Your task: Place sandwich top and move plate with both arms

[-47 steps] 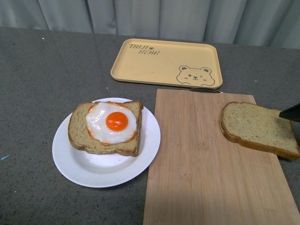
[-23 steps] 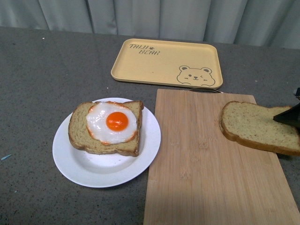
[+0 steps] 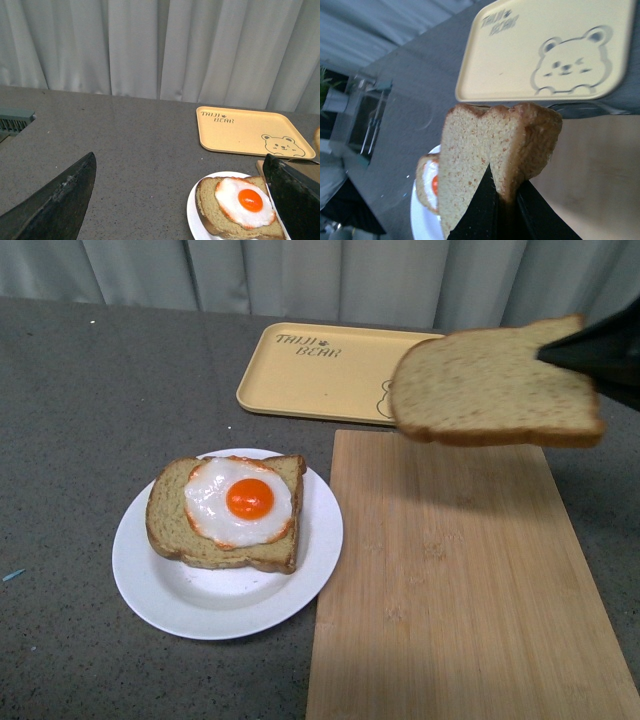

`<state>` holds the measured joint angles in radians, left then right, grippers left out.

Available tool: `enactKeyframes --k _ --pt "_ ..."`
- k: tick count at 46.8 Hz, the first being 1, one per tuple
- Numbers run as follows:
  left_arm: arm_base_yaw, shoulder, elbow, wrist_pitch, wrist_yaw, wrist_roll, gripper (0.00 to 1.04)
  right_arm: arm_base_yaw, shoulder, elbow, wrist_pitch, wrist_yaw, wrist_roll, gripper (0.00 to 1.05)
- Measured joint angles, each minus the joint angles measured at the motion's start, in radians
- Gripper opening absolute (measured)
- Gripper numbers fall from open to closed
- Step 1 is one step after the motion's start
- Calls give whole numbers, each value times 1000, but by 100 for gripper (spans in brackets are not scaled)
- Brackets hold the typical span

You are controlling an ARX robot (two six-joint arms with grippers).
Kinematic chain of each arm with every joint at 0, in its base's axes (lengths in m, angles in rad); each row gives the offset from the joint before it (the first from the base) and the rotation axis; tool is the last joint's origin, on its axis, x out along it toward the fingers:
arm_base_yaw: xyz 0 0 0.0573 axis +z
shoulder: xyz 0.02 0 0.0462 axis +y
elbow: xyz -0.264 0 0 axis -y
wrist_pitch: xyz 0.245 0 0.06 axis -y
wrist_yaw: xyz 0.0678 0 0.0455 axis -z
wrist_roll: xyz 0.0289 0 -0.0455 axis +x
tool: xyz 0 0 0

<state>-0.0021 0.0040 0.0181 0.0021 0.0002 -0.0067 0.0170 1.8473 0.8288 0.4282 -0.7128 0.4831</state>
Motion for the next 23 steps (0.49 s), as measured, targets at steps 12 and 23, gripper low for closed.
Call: enactKeyframes --k 12,23 --pt "0 0 0 0 0 0 98 241 166 126 67 3 111 3" --pt "0 0 0 0 0 0 98 360 290 250 81 39 228 3"
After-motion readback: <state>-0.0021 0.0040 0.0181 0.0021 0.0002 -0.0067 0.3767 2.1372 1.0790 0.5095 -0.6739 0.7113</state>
